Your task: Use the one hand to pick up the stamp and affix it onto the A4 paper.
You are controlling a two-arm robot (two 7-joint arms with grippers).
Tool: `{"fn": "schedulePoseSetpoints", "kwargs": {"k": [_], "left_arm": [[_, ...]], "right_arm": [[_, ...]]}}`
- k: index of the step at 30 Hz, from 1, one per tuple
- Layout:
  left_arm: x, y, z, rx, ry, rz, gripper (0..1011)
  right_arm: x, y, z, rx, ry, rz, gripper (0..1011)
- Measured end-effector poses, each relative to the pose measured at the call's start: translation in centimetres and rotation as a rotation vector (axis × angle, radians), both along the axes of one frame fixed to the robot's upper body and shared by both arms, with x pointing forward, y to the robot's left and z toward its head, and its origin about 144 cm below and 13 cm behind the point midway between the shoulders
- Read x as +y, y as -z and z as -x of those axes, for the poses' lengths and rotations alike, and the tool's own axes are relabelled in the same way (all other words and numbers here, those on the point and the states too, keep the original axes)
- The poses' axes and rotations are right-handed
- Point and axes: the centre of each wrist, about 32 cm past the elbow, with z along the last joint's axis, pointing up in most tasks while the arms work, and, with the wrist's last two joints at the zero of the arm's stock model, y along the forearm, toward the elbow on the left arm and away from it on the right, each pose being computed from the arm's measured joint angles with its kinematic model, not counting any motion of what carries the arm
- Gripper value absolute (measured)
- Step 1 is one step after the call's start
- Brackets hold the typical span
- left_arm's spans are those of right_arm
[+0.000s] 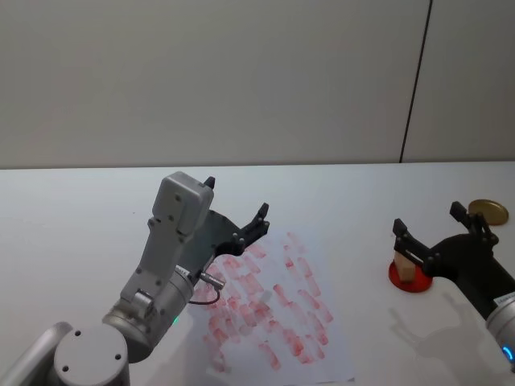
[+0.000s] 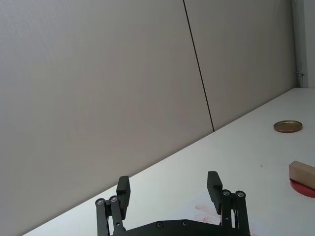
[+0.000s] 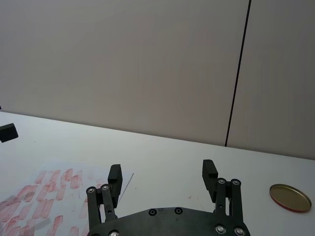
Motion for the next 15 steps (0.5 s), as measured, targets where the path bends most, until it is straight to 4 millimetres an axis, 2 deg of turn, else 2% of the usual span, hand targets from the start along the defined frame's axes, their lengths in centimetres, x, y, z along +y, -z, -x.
{"fn": "schedulePoseSetpoints", "kwargs": {"k": [15], "left_arm": [[0.00,0.00,0.00,0.000,0.000,0.000,993]], "right_arm": [[0.00,-0.02,0.00,-0.001,0.000,0.000,1001]]}}
